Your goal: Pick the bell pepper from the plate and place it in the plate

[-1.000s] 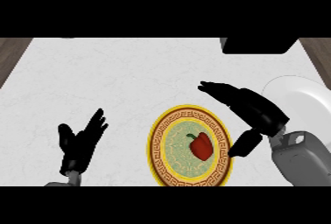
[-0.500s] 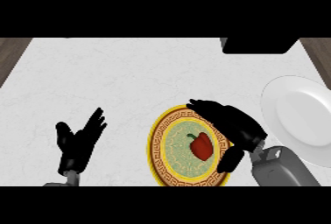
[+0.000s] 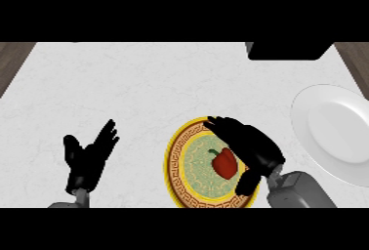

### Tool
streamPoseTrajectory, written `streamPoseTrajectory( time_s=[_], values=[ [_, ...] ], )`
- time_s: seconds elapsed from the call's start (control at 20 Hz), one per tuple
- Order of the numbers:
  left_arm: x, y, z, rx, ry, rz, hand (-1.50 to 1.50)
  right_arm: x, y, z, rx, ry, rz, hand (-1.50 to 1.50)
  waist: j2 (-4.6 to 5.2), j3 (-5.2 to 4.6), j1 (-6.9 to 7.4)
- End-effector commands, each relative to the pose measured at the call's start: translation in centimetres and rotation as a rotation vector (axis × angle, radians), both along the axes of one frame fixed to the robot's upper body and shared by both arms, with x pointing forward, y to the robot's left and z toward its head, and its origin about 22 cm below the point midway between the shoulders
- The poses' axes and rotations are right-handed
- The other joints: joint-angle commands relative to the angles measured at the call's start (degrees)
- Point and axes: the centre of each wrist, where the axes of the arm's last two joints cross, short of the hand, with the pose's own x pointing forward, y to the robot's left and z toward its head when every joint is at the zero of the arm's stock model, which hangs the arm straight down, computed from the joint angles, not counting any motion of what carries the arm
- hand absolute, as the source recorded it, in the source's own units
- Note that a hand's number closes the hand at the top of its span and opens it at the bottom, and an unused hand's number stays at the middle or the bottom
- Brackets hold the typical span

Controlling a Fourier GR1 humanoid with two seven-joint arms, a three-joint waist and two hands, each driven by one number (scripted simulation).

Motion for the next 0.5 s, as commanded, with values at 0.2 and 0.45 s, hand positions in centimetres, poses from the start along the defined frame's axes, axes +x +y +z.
streamPoseTrajectory(
  time_s=[0.2,0.45],
  values=[
    [0.5,0.5,0.2,-0.003,-0.006,-0.004,0.0,-1.8,0.1,-1.8,-0.068,-0.013,-0.002,-1.5,-0.01,-0.02,-0.15],
    [0.2,1.4,-0.6,0.004,0.003,-0.015,0.0,1.3,-0.6,-3.3,-0.084,0.008,-0.01,-1.5,0.05,-0.02,0.01]
  ],
)
